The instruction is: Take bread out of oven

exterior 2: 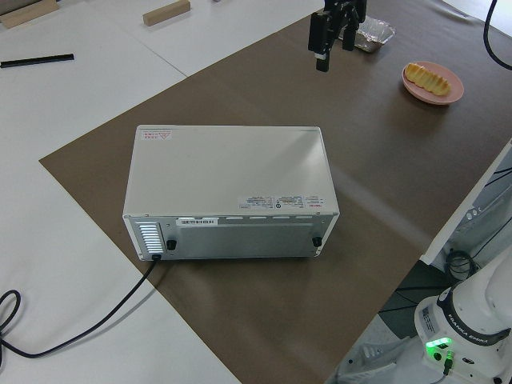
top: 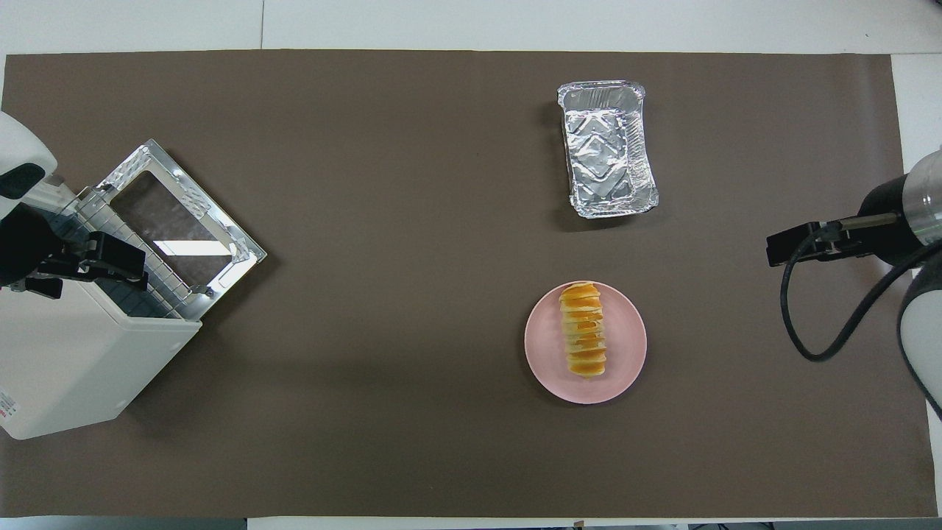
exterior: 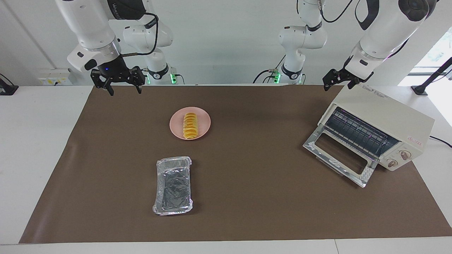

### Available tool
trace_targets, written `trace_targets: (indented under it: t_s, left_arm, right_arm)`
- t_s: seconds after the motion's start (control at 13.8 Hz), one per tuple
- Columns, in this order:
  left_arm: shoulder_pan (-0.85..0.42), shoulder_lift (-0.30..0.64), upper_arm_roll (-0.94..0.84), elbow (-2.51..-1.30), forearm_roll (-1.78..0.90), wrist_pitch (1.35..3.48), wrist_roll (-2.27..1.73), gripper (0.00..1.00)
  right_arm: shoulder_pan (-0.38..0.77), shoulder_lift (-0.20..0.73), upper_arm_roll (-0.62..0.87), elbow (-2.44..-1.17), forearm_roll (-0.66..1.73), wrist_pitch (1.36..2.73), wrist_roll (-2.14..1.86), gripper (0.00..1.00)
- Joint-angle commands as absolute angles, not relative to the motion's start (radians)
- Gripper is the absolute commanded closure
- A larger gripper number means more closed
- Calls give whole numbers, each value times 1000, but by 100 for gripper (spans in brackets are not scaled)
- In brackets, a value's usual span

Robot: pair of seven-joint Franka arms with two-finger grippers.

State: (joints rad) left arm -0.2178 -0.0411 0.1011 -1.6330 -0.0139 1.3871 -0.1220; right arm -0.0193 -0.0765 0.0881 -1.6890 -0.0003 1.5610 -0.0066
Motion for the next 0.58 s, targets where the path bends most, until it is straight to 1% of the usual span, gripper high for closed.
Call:
trace_targets:
  t_s: [0.0, 0.51]
  left_arm:
    - [-215, -57, 103, -1646, -18, 1401, -120, 0]
    - [-215, -57, 103, -1646, -18, 1401, -120, 0]
  right_arm:
    - [-46, -67, 103, -1672, -9, 1542, -34, 0]
    - [-48, -67, 103, -1669, 0, 1542, -35, 0]
